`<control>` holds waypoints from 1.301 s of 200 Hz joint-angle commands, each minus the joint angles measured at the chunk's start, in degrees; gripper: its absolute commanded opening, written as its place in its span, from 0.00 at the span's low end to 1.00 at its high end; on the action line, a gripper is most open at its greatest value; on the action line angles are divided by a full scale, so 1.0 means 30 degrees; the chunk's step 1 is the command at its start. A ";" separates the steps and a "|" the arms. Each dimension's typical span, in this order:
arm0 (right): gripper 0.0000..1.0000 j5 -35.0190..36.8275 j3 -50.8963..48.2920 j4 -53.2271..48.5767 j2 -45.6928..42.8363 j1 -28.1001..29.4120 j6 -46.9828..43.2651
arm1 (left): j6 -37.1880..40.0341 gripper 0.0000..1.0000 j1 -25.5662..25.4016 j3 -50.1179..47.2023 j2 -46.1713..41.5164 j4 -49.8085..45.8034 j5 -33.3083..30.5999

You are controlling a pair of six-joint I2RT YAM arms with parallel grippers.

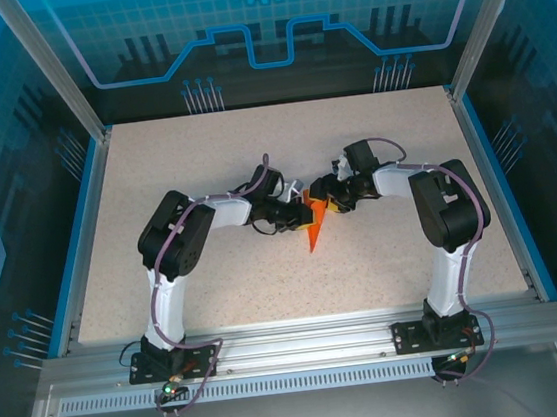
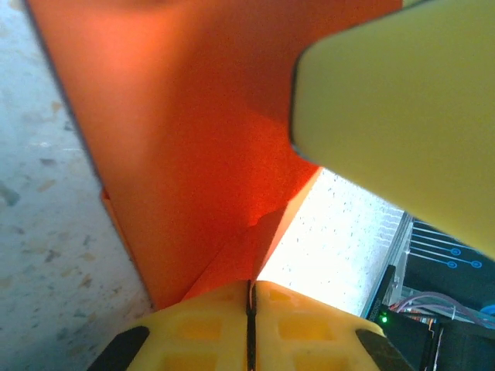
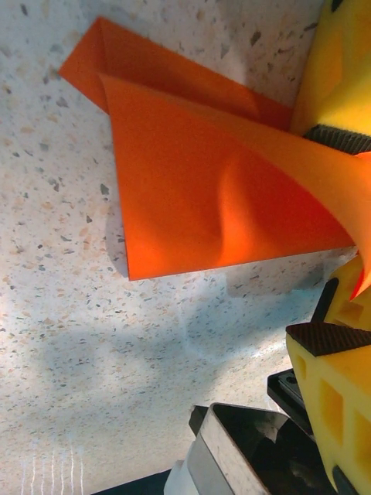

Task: Fold a paper plane with a square sheet of paper (fold left side to right side)
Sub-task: Fold the wing for the fifth time at the center of the table.

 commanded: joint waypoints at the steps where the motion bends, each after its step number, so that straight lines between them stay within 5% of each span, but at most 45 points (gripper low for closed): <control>1: 0.60 0.0032 -0.0532 -0.1368 0.0345 -0.0257 -0.0009 | -0.0333 0.10 0.0222 -0.0302 0.0173 0.0977 0.0778; 42: 0.60 -0.0056 -0.0487 -0.1282 0.0432 -0.0277 -0.0025 | -0.0149 0.16 0.0214 -0.0558 -0.0285 0.0852 0.1008; 134: 0.65 -0.0867 -0.1113 0.0402 -0.0945 -0.0822 0.0068 | -0.0324 0.03 0.0175 -0.0591 -0.0361 0.0976 0.0971; 260: 0.67 -0.1494 -0.3958 0.0708 -0.5073 -0.2568 -0.2610 | -0.0683 0.02 0.0182 -0.0418 -0.0536 0.0969 0.1036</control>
